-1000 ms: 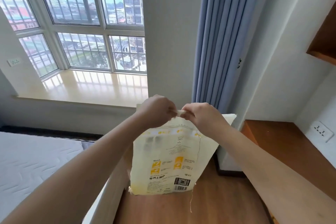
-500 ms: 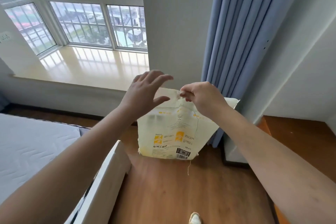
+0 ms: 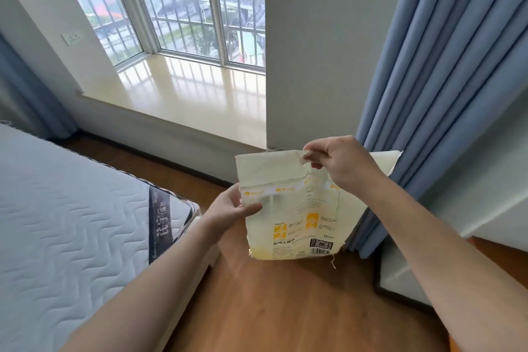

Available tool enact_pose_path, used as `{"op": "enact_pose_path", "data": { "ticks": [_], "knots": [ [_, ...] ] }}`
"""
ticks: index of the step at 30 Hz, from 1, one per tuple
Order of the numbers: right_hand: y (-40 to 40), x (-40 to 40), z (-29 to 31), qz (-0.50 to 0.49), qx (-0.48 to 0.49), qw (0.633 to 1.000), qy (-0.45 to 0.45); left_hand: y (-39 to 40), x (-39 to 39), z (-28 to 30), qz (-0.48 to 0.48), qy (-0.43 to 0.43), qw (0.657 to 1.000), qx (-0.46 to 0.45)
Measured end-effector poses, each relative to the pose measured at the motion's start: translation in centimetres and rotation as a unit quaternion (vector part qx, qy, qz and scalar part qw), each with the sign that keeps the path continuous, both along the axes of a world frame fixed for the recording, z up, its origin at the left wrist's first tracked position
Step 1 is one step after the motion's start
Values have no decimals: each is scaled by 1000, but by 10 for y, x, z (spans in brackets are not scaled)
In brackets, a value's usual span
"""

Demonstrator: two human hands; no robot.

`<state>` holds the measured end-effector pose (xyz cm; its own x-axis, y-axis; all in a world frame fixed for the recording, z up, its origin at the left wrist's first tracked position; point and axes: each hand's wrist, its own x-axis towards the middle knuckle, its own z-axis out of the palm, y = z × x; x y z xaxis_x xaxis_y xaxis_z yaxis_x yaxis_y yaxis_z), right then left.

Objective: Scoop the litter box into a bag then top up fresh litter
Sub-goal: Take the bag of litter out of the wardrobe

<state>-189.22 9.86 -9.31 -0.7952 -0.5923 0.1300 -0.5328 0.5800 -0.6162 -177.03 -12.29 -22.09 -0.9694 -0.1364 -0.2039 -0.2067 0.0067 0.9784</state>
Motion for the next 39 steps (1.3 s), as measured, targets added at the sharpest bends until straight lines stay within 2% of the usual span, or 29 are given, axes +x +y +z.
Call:
{"op": "enact_pose_path", "data": {
  "ticks": [5,9,14,20,23,25,29,31,33,34,39],
  "knots": [
    [-21,-16,-2,6,-9,1000,0,-3,-6,-6,76,-19,993,90],
    [-36,-17,0,-15,-16,1000,8,-18,-13,-1,85,1,986,144],
    [-57,-15,5,-41,48,997,43,-45,-13,16,105,19,975,193],
    [-99,6,9,3,63,998,2,-72,-11,37,100,23,985,138],
    [-120,14,8,27,32,999,26,-80,-9,43,93,38,990,98],
    [-134,16,10,48,42,994,91,-82,-8,45,88,43,991,89],
    [-160,10,11,125,111,961,222,-80,-14,41,95,46,991,77],
    [-166,-2,7,144,204,928,277,-77,-20,36,97,37,992,67],
    [-168,-14,3,156,294,898,287,-74,-30,28,102,27,993,55],
    [-168,-19,0,159,300,898,279,-71,-35,25,104,22,993,52],
    [-157,-50,-25,176,198,914,308,-57,-69,3,136,1,990,37]
  ]
}}
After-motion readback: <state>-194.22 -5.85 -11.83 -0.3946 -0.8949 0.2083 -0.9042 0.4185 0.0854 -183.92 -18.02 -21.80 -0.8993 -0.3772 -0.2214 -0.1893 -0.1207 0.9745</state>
